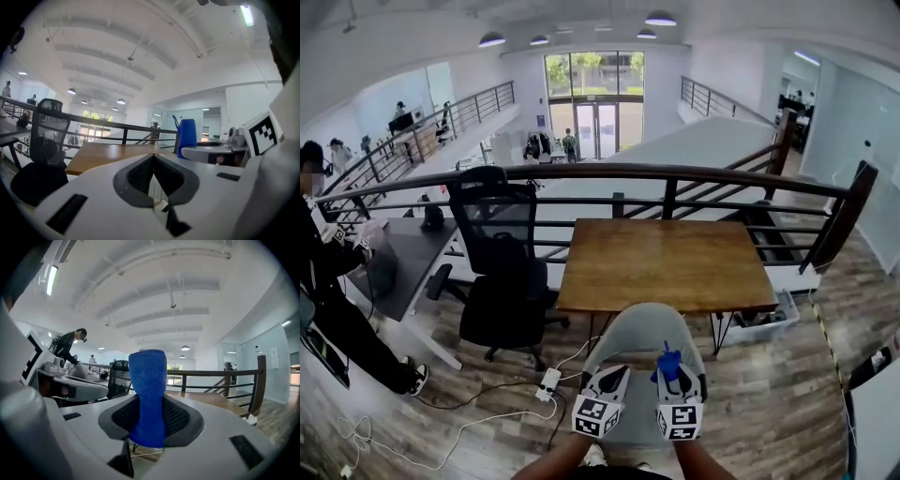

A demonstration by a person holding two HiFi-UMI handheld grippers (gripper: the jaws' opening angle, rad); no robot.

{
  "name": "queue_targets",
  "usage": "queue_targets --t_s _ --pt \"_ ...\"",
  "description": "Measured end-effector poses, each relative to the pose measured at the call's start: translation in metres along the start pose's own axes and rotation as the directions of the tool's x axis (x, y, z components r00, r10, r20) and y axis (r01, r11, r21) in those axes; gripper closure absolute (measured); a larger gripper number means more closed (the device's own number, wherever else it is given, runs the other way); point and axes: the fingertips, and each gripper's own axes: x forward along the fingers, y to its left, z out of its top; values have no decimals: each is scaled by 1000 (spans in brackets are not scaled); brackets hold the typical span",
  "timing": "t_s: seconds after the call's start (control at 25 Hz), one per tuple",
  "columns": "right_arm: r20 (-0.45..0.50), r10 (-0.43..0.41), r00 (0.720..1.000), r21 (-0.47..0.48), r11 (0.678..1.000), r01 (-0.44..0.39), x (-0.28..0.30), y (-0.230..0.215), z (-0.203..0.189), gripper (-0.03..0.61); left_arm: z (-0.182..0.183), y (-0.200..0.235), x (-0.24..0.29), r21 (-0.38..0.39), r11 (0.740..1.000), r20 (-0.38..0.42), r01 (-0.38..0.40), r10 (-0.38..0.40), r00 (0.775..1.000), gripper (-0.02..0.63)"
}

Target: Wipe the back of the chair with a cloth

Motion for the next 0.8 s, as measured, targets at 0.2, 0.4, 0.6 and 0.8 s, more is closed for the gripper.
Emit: queue_targets --t_s 0.2,0.4,0.6,0.8 --pt "5 11 1000 34 999 -11 -19 0 5 445 21 -27 -11 4 1000 38 6 -6 999 611" --pt "45 40 998 51 998 -42 -28 7 19 443 34 -29 -24 -23 999 70 -45 47 996 611" --pt "78 60 995 43 997 -63 -38 7 26 443 38 -31 -37 -17 997 79 -80 81 994 611" --pt "87 68 994 40 997 -72 -41 2 25 443 35 -32 -45 -3 995 78 -104 104 992 611"
